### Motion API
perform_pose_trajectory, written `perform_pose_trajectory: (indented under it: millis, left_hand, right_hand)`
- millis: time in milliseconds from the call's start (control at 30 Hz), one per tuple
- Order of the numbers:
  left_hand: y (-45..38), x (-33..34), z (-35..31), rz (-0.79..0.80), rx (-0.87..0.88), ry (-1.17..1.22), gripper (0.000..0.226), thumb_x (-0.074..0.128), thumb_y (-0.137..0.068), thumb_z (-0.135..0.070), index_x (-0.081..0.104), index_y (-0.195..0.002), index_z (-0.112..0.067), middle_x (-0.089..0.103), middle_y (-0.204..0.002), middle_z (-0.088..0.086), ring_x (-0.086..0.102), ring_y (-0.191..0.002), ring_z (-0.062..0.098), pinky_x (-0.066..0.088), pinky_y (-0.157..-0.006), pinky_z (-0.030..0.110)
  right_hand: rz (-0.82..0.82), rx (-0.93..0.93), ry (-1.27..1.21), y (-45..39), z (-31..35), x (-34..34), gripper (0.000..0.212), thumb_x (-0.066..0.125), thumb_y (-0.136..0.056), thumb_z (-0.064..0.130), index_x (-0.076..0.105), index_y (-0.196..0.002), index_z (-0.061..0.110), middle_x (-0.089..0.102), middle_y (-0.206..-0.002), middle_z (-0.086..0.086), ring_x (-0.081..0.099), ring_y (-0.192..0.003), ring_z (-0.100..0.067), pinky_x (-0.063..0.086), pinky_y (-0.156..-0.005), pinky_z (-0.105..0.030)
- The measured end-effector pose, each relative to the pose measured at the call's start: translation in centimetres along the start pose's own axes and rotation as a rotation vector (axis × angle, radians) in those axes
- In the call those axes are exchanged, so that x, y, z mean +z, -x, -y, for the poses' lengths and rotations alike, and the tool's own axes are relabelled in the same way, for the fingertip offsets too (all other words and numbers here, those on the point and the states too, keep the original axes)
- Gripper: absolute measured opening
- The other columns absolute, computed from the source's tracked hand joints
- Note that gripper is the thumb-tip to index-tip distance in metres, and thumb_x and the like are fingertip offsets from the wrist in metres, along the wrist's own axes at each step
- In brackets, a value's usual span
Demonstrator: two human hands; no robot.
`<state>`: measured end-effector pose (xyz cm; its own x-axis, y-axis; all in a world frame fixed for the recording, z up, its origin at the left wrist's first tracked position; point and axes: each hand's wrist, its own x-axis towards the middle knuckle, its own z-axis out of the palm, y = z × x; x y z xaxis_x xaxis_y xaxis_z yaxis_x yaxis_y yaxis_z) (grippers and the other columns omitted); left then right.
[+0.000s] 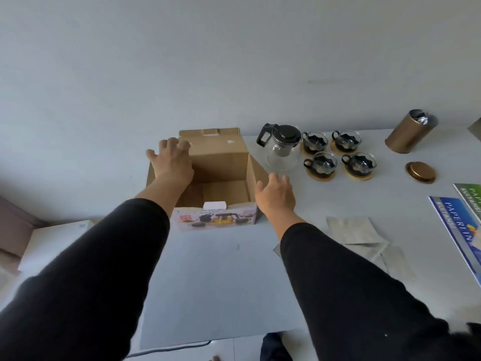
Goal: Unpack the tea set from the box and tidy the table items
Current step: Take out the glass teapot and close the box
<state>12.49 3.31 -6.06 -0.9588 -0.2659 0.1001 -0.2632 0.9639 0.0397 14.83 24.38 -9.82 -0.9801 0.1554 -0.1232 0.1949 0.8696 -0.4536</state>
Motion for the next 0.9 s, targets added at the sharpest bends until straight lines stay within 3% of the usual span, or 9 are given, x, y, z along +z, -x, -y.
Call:
perform_pose_trajectory:
  millis: [100, 200, 333, 433, 533, 633, 700, 800, 900]
  left_hand:
    - [2.2, -0.2, 2.3, -0.046, -0.104, 0.019, 0.057, 0.055, -0.086, -0.015, 0.038, -0.139, -0.022, 0.028, -0.147, 0.008, 0.025, -0.138, 0.026, 0.019, -0.109, 0.054]
    - [3.8, 0.2, 3.6, 0.007, -0.308, 0.188, 0.071, 0.06, -0.081, -0.016, 0.025, -0.142, -0.024, 0.023, -0.148, 0.009, 0.027, -0.136, 0.029, 0.028, -0.106, 0.052]
    - [5.4, 0.9, 4.8, 0.175, -0.503, 0.563, 0.076, 0.062, -0.082, -0.021, 0.018, -0.144, -0.02, 0.046, -0.128, 0.017, 0.053, -0.115, 0.037, 0.048, -0.087, 0.044]
    - [5.9, 0.8, 5.0, 0.159, -0.456, 0.641, 0.065, 0.063, -0.081, -0.011, 0.032, -0.138, -0.014, 0.057, -0.119, 0.017, 0.059, -0.106, 0.036, 0.049, -0.075, 0.039]
    - [6.1, 0.3, 4.5, 0.095, -0.367, 0.592, 0.06, 0.056, -0.082, 0.0, 0.038, -0.136, -0.016, 0.06, -0.115, 0.018, 0.059, -0.104, 0.036, 0.046, -0.07, 0.037]
    - [6.7, 0.0, 4.2, 0.061, -0.266, 0.466, 0.059, 0.048, -0.085, 0.004, 0.038, -0.139, -0.018, 0.061, -0.114, 0.019, 0.058, -0.104, 0.037, 0.044, -0.068, 0.037]
    - [7.0, 0.2, 4.1, 0.048, -0.186, 0.393, 0.061, 0.045, -0.087, 0.004, 0.035, -0.142, -0.021, 0.061, -0.114, 0.018, 0.059, -0.102, 0.036, 0.043, -0.067, 0.036]
    - [7.4, 0.7, 4.1, 0.073, -0.057, 0.336, 0.055, 0.049, -0.092, -0.005, 0.036, -0.142, -0.025, 0.057, -0.121, 0.015, 0.059, -0.105, 0.034, 0.045, -0.068, 0.035]
    - [7.7, 1.2, 4.2, 0.134, 0.003, 0.28, 0.05, 0.057, -0.093, -0.036, 0.042, -0.139, -0.028, 0.05, -0.131, 0.01, 0.056, -0.114, 0.031, 0.051, -0.08, 0.037]
  right_hand:
    - [-0.018, 0.144, -0.081, 2.1, 0.8, 0.4, 0.045, 0.038, -0.098, 0.036, 0.04, -0.133, 0.008, 0.047, -0.13, -0.018, 0.05, -0.116, -0.034, 0.046, -0.086, -0.039]
    - [0.048, 0.28, -0.201, 3.1, 1.0, 0.6, 0.046, 0.034, -0.099, 0.036, 0.036, -0.136, 0.008, 0.052, -0.129, -0.018, 0.054, -0.114, -0.035, 0.046, -0.084, -0.039]
    - [0.094, 0.434, -0.42, 3.4, 1.5, 0.6, 0.048, 0.035, -0.099, 0.037, 0.041, -0.138, 0.009, 0.052, -0.133, -0.016, 0.055, -0.111, -0.032, 0.038, -0.075, -0.032]
    - [0.095, 0.454, -0.465, 3.5, 1.7, 0.6, 0.045, 0.042, -0.096, 0.037, 0.055, -0.128, 0.008, 0.06, -0.126, -0.012, 0.049, -0.089, -0.025, 0.036, -0.071, -0.027]
    - [0.058, 0.468, -0.532, 4.0, 1.6, 0.5, 0.045, 0.049, -0.093, 0.035, 0.054, -0.13, 0.01, 0.058, -0.13, -0.01, 0.05, -0.09, -0.023, 0.041, -0.059, -0.021]
    - [0.025, 0.472, -0.59, 4.8, 1.5, -0.3, 0.054, 0.053, -0.092, 0.036, 0.043, -0.141, 0.015, 0.048, -0.142, -0.007, 0.052, -0.121, -0.026, 0.047, -0.088, -0.03]
    - [0.008, 0.461, -0.62, 5.4, 1.6, -1.0, 0.055, 0.054, -0.092, 0.036, 0.041, -0.142, 0.018, 0.046, -0.143, -0.005, 0.049, -0.127, -0.026, 0.044, -0.093, -0.032]
    - [-0.046, 0.378, -0.601, 6.1, 2.0, -1.7, 0.043, 0.053, -0.091, 0.031, 0.049, -0.13, 0.015, 0.057, -0.128, -0.007, 0.056, -0.108, -0.025, 0.044, -0.082, -0.03]
    - [-0.122, 0.296, -0.616, 6.4, 2.6, -1.9, 0.016, 0.049, -0.091, 0.023, 0.046, -0.104, 0.014, 0.057, -0.102, -0.007, 0.05, -0.085, -0.024, 0.037, -0.066, -0.028]
